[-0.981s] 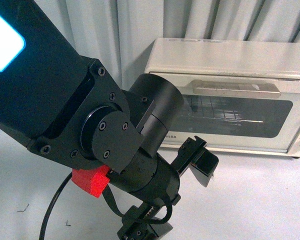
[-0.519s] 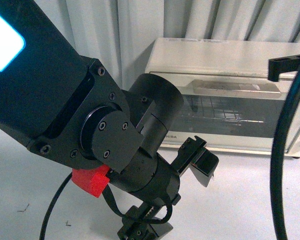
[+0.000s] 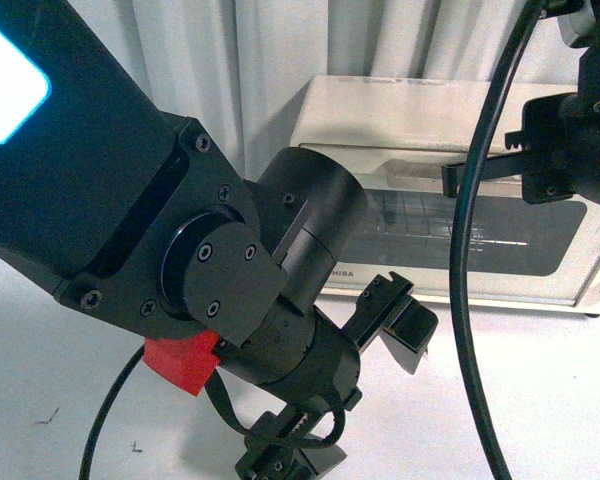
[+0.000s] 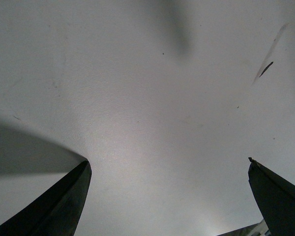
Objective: Open oven
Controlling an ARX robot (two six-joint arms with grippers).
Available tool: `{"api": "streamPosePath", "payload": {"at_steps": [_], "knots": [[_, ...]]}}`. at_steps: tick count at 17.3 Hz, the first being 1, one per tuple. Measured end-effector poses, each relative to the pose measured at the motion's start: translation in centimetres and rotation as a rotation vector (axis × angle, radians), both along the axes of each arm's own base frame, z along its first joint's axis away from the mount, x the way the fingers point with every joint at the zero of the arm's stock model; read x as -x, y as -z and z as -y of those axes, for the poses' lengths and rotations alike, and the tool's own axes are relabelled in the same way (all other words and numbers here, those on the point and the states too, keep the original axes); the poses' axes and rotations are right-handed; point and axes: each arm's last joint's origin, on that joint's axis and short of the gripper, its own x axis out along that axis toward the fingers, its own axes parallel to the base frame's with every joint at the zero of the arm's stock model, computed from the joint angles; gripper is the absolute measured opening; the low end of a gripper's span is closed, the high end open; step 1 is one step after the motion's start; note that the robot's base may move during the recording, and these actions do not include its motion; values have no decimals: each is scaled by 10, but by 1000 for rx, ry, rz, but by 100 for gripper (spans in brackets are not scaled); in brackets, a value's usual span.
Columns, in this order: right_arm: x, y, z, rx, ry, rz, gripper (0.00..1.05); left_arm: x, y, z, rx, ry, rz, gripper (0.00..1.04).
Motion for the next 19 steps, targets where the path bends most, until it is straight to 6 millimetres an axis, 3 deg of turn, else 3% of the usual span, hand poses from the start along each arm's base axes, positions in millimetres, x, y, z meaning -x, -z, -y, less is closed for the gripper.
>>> {"api": "streamPosePath", "payload": {"at_steps": [13, 19], "knots": [[-18, 18, 9, -20, -1, -64, 2, 0, 0, 0, -1, -1, 1, 98], [-19, 23, 2, -46, 2, -59, 2, 0, 0, 0, -3, -2, 2, 98]]}}
